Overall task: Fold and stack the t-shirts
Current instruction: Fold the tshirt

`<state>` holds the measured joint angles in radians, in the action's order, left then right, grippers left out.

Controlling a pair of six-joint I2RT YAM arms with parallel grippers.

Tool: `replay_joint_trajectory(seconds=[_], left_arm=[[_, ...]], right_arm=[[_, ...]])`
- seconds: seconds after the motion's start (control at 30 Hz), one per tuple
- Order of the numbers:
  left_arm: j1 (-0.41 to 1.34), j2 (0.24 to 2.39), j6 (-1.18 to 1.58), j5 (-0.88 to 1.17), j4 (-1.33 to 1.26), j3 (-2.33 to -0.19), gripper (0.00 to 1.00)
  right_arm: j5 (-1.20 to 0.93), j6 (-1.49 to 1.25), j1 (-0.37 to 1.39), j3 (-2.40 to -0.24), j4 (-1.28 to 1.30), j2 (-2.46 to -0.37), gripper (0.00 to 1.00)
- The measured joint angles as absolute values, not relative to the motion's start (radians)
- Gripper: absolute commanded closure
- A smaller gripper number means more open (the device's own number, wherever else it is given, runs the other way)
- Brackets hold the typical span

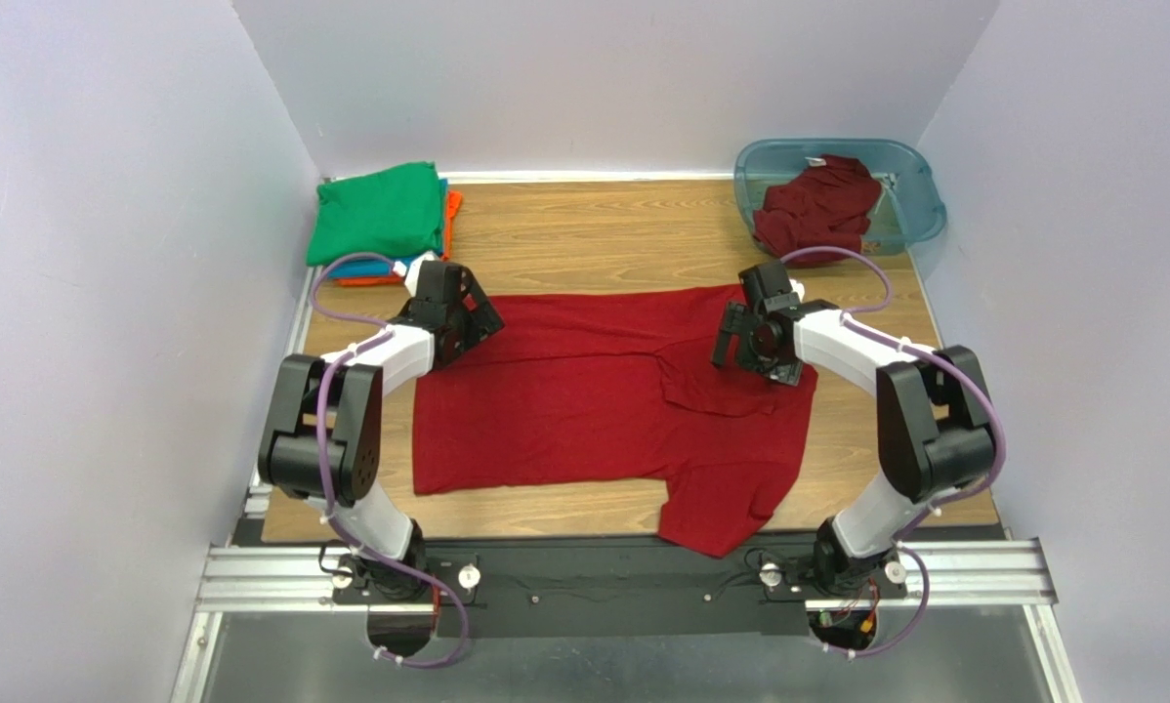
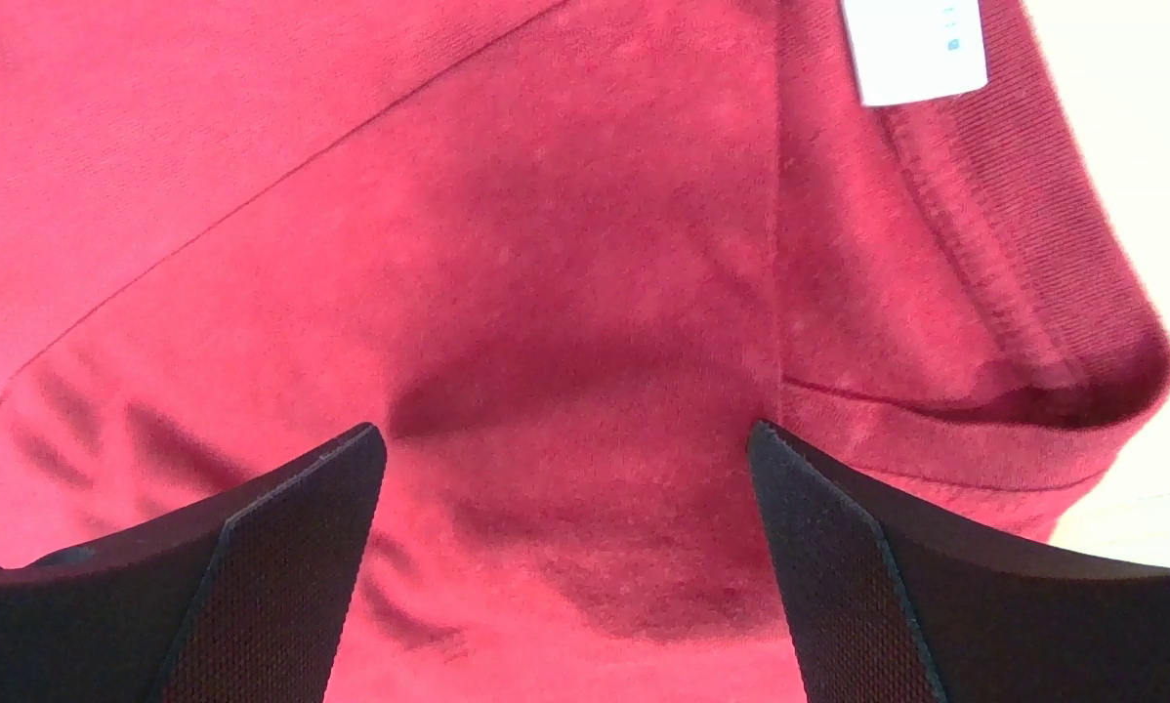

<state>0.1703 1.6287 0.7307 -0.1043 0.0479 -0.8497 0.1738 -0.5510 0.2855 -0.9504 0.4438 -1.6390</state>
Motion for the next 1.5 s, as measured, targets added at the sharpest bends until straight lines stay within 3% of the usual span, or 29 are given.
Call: replay_joint_trajectory(seconds=[0.87,1.07,1.3,1.5], left_arm=[[0.190,1.844,0.683,-0.110,0.115,-1.142,0.02],[0.198,1.641,0.684,-0.147,0.180,-1.076,0.02],[0.251,1.279,0.748,-0.172,0.194,-0.807,0.02],[0.450,1.077,0.902,-0.187,0.308,-0.554,0.02]], right_arm=[[0.223,-0.571,0.178,-1.052,0.426,-1.737,0.00],[0.187,-0.557,0.175,-1.056,0.480,-1.587,0.00],[0.141,-0.548,0.175,-0.992,0.499,-1.313,0.00],[0.110,-0.541,0.175,-0.916,0.524,-1.275,0.00]])
